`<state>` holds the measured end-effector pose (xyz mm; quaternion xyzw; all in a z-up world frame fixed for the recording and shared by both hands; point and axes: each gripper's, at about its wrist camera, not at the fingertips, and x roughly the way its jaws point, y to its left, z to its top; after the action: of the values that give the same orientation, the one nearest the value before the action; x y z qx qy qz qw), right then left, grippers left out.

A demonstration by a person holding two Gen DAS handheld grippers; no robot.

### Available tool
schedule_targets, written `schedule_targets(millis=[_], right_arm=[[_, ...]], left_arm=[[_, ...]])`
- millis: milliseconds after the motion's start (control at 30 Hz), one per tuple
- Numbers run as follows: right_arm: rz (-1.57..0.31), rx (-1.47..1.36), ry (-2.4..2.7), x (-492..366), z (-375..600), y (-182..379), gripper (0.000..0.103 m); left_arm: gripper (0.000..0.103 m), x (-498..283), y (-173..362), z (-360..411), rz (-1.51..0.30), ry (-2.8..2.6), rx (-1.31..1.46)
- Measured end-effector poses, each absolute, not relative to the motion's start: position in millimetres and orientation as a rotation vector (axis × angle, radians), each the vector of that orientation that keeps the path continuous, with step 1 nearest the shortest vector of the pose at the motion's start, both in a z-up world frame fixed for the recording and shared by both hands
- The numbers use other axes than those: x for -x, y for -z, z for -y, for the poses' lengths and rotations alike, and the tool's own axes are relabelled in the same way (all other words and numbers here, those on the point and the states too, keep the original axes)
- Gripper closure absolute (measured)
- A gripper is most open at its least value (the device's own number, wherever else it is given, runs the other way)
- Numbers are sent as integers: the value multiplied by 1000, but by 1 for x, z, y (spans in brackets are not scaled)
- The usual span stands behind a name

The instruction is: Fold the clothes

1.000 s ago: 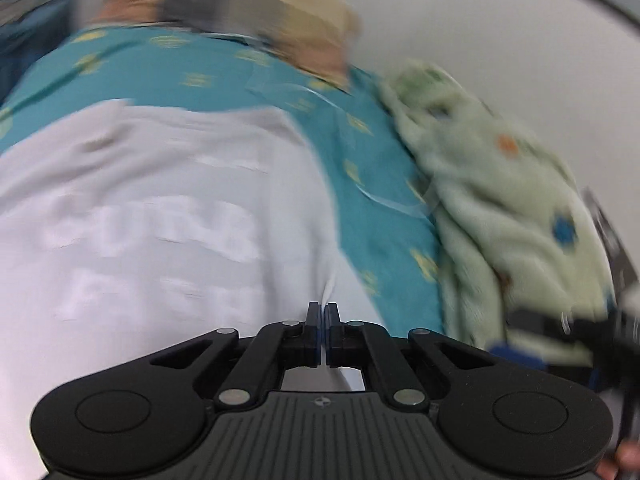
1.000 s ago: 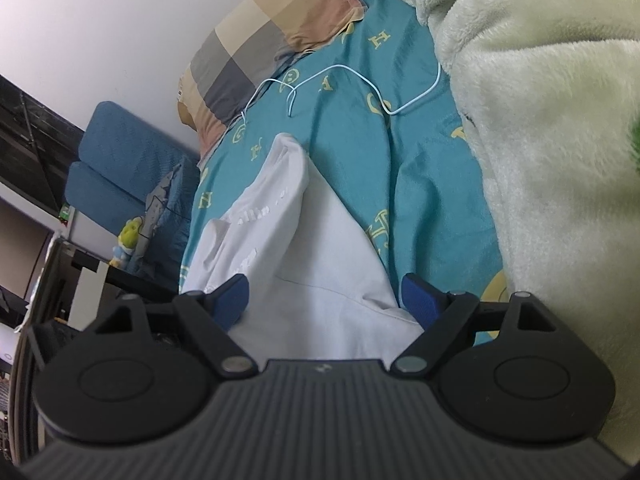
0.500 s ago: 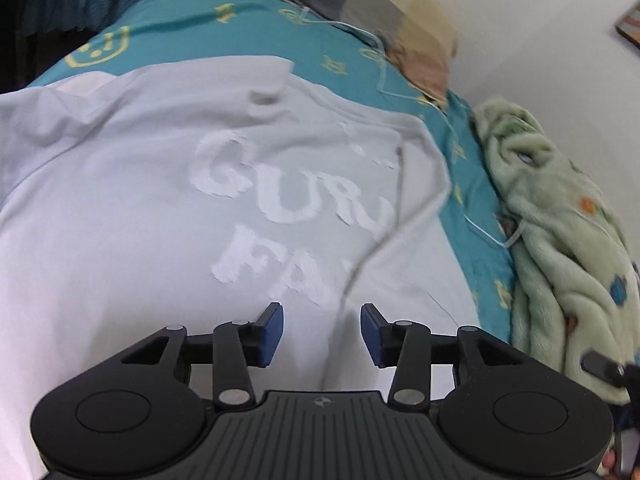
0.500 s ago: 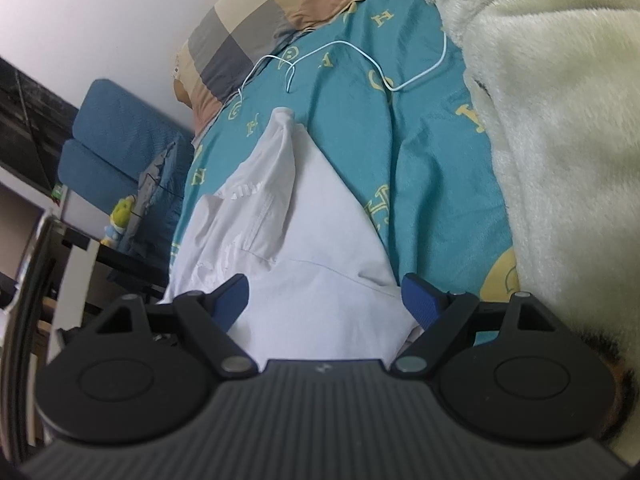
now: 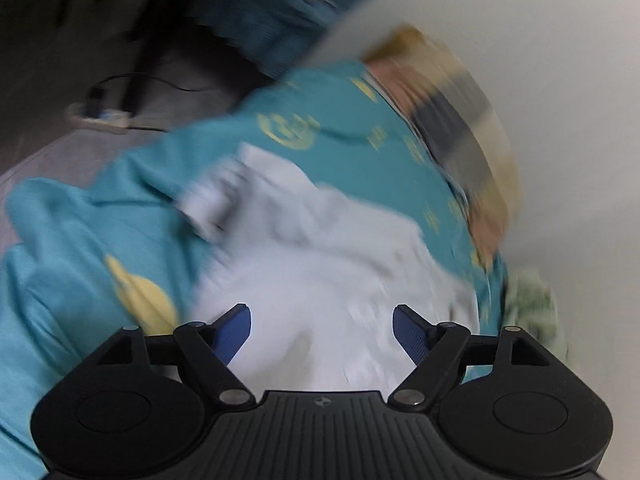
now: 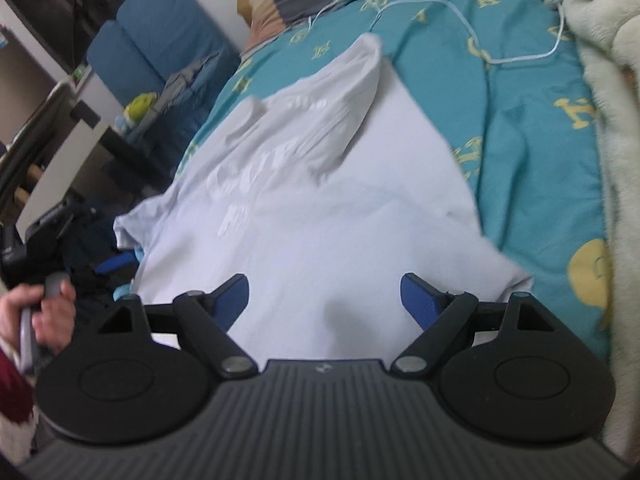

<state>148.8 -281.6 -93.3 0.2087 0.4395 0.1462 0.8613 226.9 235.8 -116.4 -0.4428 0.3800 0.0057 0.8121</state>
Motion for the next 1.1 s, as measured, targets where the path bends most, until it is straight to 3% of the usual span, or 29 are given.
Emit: schedule_targets(millis=[167,367,733,800,867,967,1100], right_arm=[[-945,-443,-310,-153,271,98,18],[-950,-419,-302,-157,261,98,18],[-981,-427,-295,-168,255,108,18],[-985,-437,-293,-169,256,109,18],[-981,-438,-292,-169,256,108,18],[-970,-446,-294,-168,258,105,18],[-960,-456,-295,-168,259,101,18]], left_arm=[[23,-243,155,-288,-759,-23,1216],[24,-242,168,-278,-768,28,1459],[30,-248,198,-288,-701,-72,1533],[39,-256,206,-294,-683,-101,1515],[64,-261,206,-298,-646,-103,1499],[86,-262,191,-302,-587,-120,1419],[96,-270,164,-298,-577,-68,1285]])
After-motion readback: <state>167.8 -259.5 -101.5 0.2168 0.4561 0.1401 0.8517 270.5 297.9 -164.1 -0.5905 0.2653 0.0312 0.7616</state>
